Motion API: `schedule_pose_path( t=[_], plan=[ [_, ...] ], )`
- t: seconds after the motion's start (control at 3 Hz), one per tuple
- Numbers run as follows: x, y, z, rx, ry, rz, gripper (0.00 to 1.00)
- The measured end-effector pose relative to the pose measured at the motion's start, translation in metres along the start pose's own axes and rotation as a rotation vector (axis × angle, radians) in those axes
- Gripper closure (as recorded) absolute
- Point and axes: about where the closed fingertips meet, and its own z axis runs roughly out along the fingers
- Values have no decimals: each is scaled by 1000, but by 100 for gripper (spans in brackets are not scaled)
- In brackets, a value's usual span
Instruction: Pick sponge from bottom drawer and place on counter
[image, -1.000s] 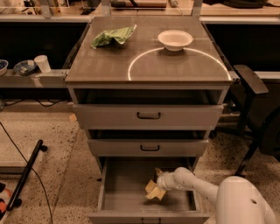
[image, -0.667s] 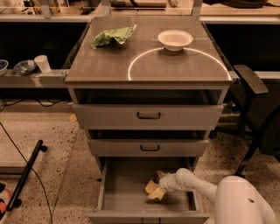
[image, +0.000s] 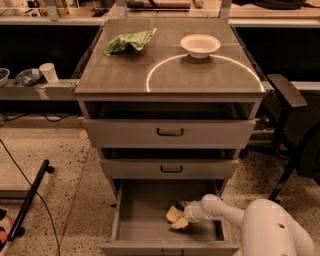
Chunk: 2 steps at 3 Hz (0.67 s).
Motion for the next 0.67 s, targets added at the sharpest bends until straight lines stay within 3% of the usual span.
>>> schedule_pose_path(
  t=[0.67],
  plan=[
    [16,18,-14,19,-10,14,72]
  ],
)
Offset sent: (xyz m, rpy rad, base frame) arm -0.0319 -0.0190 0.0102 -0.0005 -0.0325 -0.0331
